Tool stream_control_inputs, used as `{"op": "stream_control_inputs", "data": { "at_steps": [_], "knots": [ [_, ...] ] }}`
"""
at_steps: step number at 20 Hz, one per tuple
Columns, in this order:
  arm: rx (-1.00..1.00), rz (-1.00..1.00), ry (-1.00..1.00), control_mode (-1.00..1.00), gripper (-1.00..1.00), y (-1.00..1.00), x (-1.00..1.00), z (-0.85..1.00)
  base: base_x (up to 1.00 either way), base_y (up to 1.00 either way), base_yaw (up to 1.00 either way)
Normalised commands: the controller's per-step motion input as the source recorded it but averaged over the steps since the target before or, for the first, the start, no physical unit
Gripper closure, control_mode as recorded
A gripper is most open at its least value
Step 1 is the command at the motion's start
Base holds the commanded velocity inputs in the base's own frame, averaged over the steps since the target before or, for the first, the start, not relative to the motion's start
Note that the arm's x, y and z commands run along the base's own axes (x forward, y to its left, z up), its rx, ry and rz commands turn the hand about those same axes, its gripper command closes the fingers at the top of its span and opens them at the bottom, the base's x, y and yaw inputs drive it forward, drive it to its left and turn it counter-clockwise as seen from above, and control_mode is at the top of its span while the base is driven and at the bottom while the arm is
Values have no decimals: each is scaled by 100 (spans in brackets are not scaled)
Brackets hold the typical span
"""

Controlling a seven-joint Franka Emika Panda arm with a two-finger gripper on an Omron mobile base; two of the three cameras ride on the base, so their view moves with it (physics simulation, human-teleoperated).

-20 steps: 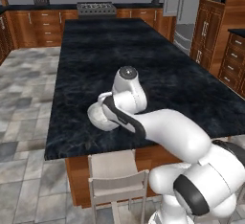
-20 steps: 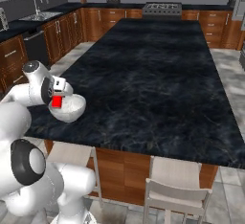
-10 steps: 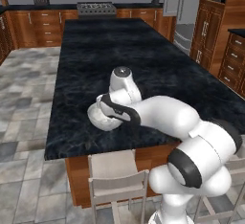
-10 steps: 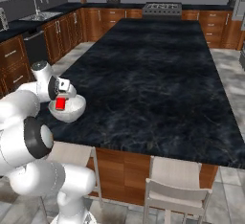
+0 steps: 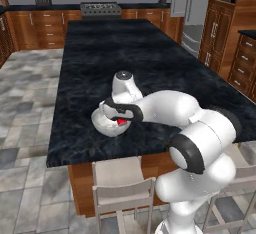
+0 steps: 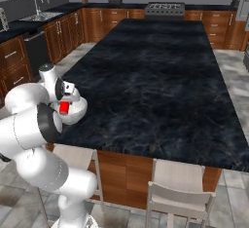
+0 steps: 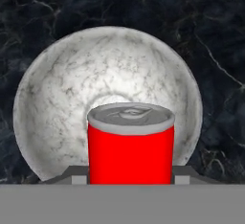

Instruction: Open the fridge, grab two sodas, and place both sodas inside the bowl with ice on the dining counter.

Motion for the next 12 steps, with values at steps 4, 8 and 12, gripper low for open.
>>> {"op": "stream_control_inputs", "data": {
  "at_steps": [4,8,12],
  "knots": [
    [0,0,2,-100,100,6,14,-20,0,0,0],
    [0,0,0,-100,100,0,39,-5,0,0,0],
    [0,0,0,-100,100,0,32,-17,0,0,0]
  ]
}}
